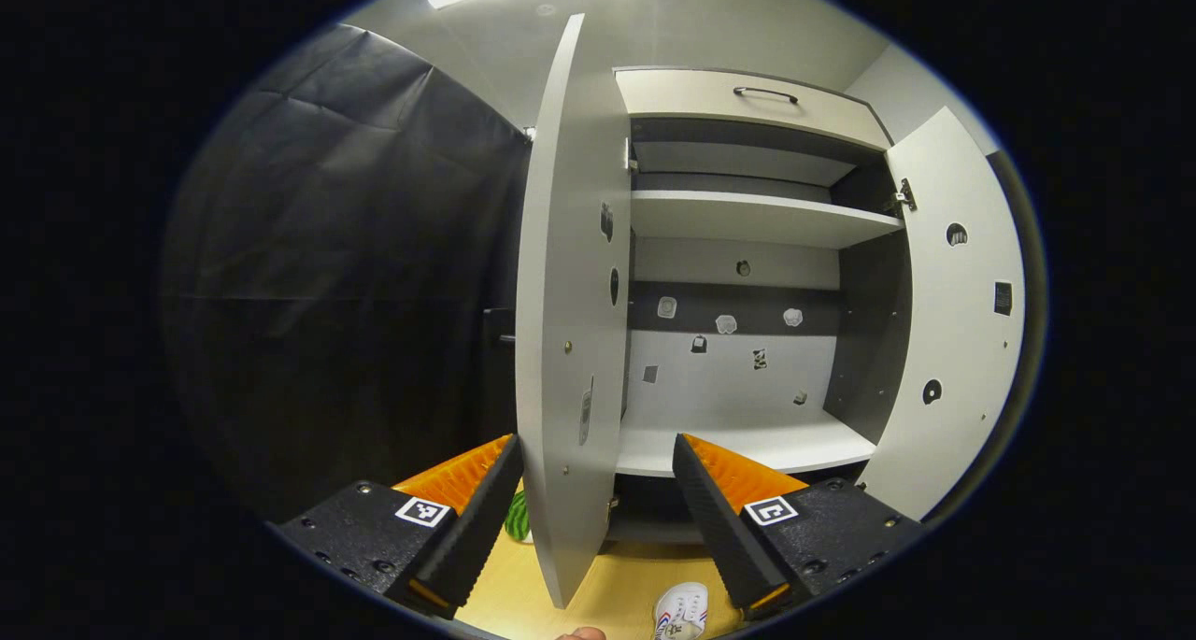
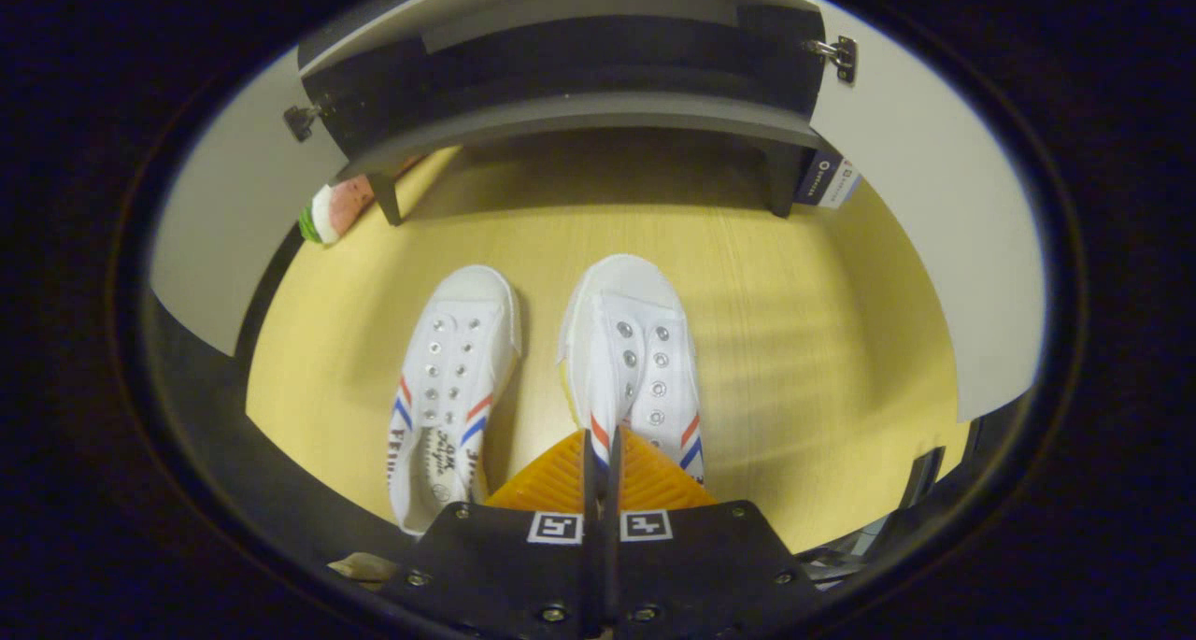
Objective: Grab one shoe with the right hand and put it into the shoe cabinet, grab the other shoe with the left hand and put it into the shoe cabinet; then close the right door with the right hand and the left door with the left hand.
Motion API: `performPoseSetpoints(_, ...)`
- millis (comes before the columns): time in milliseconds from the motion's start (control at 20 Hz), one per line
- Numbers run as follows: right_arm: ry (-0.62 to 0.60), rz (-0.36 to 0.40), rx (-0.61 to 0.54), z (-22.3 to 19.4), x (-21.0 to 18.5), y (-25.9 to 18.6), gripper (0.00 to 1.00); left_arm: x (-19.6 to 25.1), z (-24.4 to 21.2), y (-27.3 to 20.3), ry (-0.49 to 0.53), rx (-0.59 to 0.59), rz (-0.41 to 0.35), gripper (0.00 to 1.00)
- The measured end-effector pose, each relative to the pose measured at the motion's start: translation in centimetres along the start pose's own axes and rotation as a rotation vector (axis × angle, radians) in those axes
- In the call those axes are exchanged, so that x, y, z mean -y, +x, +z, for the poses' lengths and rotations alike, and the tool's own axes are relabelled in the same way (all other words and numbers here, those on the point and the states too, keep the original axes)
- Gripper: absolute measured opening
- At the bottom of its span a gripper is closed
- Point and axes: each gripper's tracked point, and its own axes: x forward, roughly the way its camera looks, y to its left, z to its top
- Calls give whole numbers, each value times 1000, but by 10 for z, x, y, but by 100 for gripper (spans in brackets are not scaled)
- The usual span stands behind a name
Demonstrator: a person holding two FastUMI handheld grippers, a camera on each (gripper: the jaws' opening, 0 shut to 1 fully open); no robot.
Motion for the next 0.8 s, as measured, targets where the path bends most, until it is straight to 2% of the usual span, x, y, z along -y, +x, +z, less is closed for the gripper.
performPoseSetpoints(200, -24, 45, 124, 44, -19, -45, 0, 0, 1, 0, 1, 1, -8, 98)
performPoseSetpoints(600, 10, 128, 514, 207, -57, -170, 0, -7, 0, -1, -6, 5, -1, 98)
performPoseSetpoints(800, -33, 87, 652, 279, -58, -194, 0, -8, -1, 0, -6, 4, 4, 99)
